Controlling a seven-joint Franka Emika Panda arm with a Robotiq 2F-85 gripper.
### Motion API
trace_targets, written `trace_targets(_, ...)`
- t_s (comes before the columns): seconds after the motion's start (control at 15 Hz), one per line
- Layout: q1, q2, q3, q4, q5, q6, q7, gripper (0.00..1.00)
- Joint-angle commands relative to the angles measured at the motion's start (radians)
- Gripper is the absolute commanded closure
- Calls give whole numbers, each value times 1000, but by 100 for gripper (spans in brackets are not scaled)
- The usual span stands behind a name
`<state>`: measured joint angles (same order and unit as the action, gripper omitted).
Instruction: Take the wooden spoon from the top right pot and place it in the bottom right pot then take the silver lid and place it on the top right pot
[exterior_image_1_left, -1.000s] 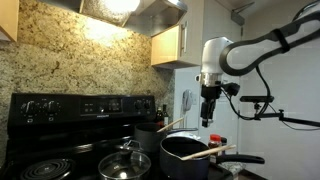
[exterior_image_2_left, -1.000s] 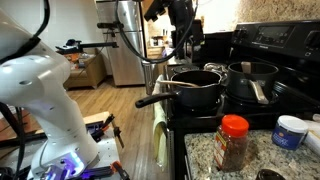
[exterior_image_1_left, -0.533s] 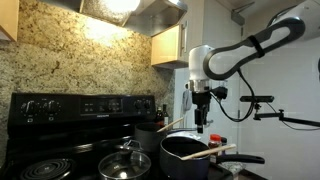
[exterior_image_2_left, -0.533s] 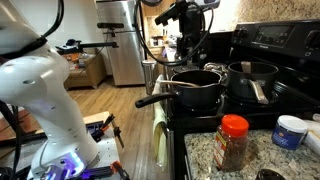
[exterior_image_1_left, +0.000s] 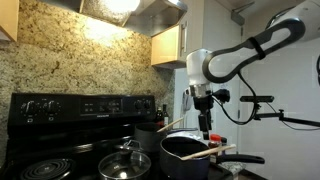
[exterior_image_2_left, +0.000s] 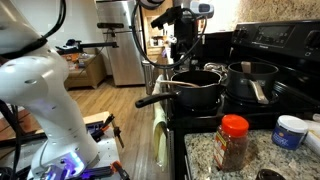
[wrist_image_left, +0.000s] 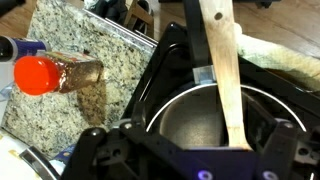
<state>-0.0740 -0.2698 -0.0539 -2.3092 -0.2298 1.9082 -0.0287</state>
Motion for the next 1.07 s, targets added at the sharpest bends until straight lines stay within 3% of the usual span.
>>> trace_targets(0.0, 9, -33, 11, -56, 8, 16, 36, 0)
trace_targets(0.53, -5, -29, -2, -43, -6, 229, 21, 0)
trace_targets(1.0, -70, 63, -24, 231, -149, 174, 32, 0)
